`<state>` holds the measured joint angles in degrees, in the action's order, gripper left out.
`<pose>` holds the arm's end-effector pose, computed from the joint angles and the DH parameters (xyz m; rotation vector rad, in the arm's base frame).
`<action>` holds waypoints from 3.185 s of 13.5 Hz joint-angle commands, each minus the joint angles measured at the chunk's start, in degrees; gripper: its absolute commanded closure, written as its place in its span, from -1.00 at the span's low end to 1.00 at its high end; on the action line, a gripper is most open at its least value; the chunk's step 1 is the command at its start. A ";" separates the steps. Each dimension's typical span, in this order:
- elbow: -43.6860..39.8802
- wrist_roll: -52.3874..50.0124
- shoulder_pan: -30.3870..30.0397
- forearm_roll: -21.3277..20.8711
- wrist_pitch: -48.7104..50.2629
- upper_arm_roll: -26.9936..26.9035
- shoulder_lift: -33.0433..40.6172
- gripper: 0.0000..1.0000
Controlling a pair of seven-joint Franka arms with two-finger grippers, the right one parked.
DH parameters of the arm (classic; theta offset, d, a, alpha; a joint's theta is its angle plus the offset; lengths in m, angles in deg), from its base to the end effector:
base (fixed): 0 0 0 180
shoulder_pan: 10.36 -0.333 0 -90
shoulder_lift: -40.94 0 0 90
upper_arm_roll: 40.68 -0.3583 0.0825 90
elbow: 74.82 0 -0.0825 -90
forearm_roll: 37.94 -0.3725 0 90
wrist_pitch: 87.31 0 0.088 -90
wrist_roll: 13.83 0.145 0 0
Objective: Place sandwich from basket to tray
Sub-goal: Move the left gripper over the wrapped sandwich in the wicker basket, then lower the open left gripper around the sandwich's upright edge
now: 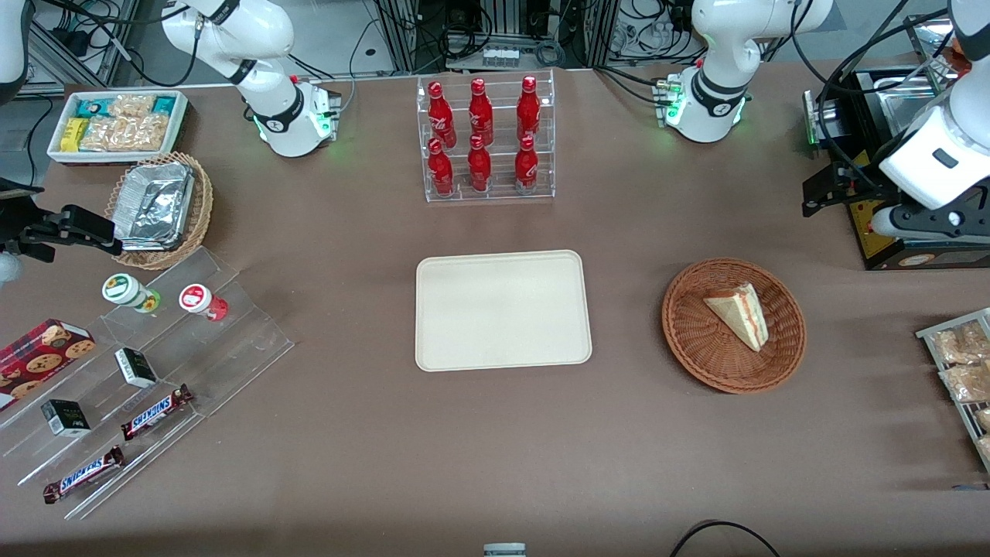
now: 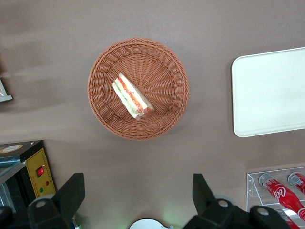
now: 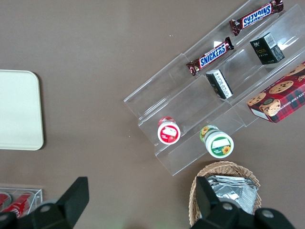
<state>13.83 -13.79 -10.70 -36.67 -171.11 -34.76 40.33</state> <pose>0.5287 -0.0547 0.6251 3.1155 -0.1551 -0.1502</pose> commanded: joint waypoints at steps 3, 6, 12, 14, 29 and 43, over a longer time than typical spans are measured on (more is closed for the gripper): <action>0.20 0.21 -0.36 -0.04 -1.36 -0.21 -0.52 -1.00; 2.65 0.39 -0.19 0.05 -3.73 -0.12 -2.19 -1.00; 13.38 -0.13 -0.01 0.05 -17.17 -0.12 -5.26 -1.00; 14.09 -0.31 0.08 -0.13 -19.20 -0.12 -7.28 -1.00; 33.67 -27.20 -0.19 -0.22 -41.16 -0.21 -5.72 -1.00; 42.92 -35.82 -0.98 -0.30 -56.64 -0.65 -6.76 -1.00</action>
<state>55.33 -48.26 -11.45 -36.68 -225.26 -35.50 33.82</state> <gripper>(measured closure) 0.000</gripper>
